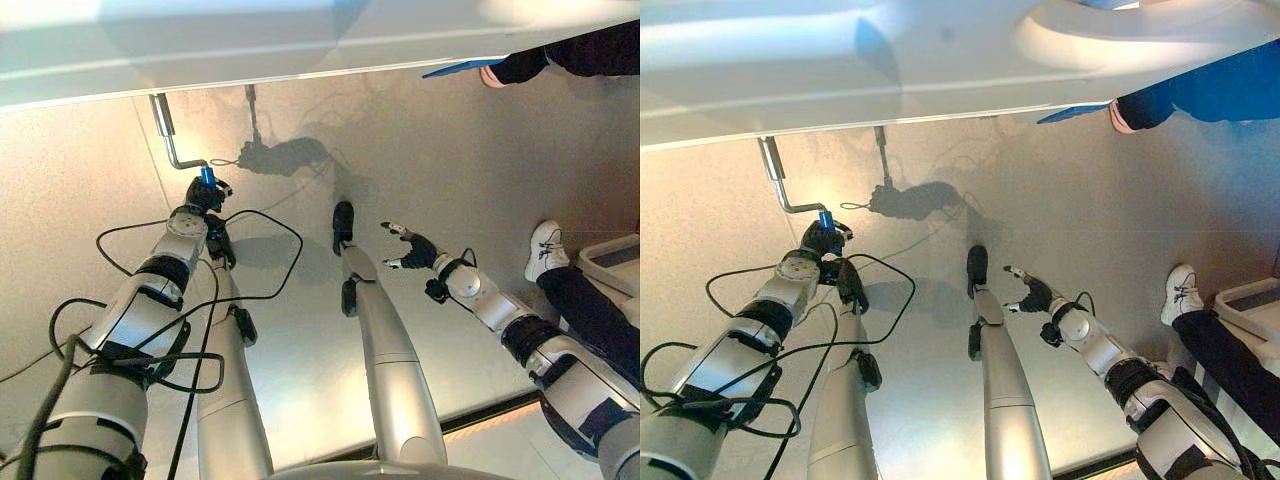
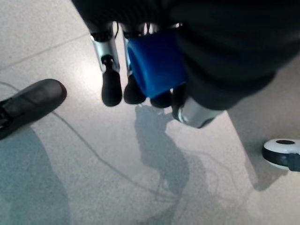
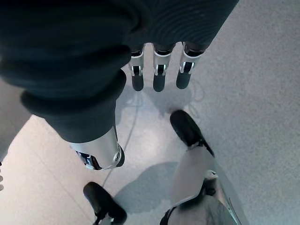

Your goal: Raise the hospital bed

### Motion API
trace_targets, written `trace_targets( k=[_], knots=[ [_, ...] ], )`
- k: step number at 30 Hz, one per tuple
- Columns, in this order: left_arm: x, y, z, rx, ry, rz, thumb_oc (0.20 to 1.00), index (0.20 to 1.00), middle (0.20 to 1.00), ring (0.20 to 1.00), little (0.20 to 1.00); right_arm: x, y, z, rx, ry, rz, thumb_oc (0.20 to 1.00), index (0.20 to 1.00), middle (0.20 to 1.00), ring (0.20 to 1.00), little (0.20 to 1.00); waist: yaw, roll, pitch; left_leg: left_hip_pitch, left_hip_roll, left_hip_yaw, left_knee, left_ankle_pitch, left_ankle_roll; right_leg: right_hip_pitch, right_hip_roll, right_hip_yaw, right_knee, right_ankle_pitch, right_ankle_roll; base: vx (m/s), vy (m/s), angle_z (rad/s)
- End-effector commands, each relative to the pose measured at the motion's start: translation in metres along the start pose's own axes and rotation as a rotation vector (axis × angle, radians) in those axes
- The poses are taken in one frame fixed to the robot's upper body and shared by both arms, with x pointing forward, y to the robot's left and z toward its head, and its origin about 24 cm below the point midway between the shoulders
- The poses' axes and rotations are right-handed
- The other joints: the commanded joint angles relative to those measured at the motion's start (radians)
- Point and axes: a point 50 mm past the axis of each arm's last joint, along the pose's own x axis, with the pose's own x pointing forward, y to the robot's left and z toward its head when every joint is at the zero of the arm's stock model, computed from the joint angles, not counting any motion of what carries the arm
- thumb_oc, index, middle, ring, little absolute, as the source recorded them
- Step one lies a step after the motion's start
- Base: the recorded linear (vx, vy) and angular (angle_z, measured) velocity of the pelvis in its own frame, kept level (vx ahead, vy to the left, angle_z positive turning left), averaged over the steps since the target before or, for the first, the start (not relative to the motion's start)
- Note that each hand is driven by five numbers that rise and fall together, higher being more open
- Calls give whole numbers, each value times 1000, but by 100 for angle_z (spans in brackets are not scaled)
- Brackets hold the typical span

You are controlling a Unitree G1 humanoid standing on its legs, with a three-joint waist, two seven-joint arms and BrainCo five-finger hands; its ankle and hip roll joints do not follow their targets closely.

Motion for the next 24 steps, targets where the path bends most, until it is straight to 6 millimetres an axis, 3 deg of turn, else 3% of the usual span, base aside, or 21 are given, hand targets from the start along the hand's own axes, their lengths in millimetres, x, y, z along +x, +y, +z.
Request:
trace_targets(
  k=[1, 8, 15, 22, 24],
  knots=[
    [2, -4, 31, 29, -137, -17, 200, 200, 200, 200, 200, -12, 11, -15, 13, 42, 49, 1000, 1000, 1000, 1000, 1000, 12, -44, 27, -14, -26, -35, 122, -110, 11, 46, 56, -2, -180, 153, 37, 0, 0, 0],
    [-1, -25, 52, 43, -235, -85, 200, 200, 200, 200, 200, -13, 12, -25, -23, 99, 79, 1000, 1000, 1000, 1000, 1000, 9, -30, 38, -5, -21, -32, 123, -109, 11, 40, 61, 8, -161, 144, 33, 0, -11, 0],
    [-13, -66, 93, 73, -412, -217, 200, 200, 200, 200, 200, -18, 13, -33, -55, 136, 94, 1000, 1000, 1000, 1000, 1000, -2, -5, 42, 6, -22, -25, 118, -110, 11, 32, 65, 20, -150, 140, 29, 1, -2, -1],
    [-46, -121, 130, 12, -596, -436, 200, 200, 200, 200, 200, -22, 12, -36, -62, 141, 78, 1000, 1000, 1000, 1000, 1000, -7, 29, 52, 20, -22, -17, 125, -113, 12, 18, 73, 34, -113, 126, 24, -1, -4, 0],
    [-56, -129, 136, -4, -640, -492, 200, 200, 200, 200, 200, -25, 12, -38, -65, 146, 76, 1000, 1000, 1000, 1000, 1000, -7, 41, 53, 24, -22, -16, 127, -112, 11, 16, 72, 36, -105, 121, 22, 0, -16, -1]
  ],
)
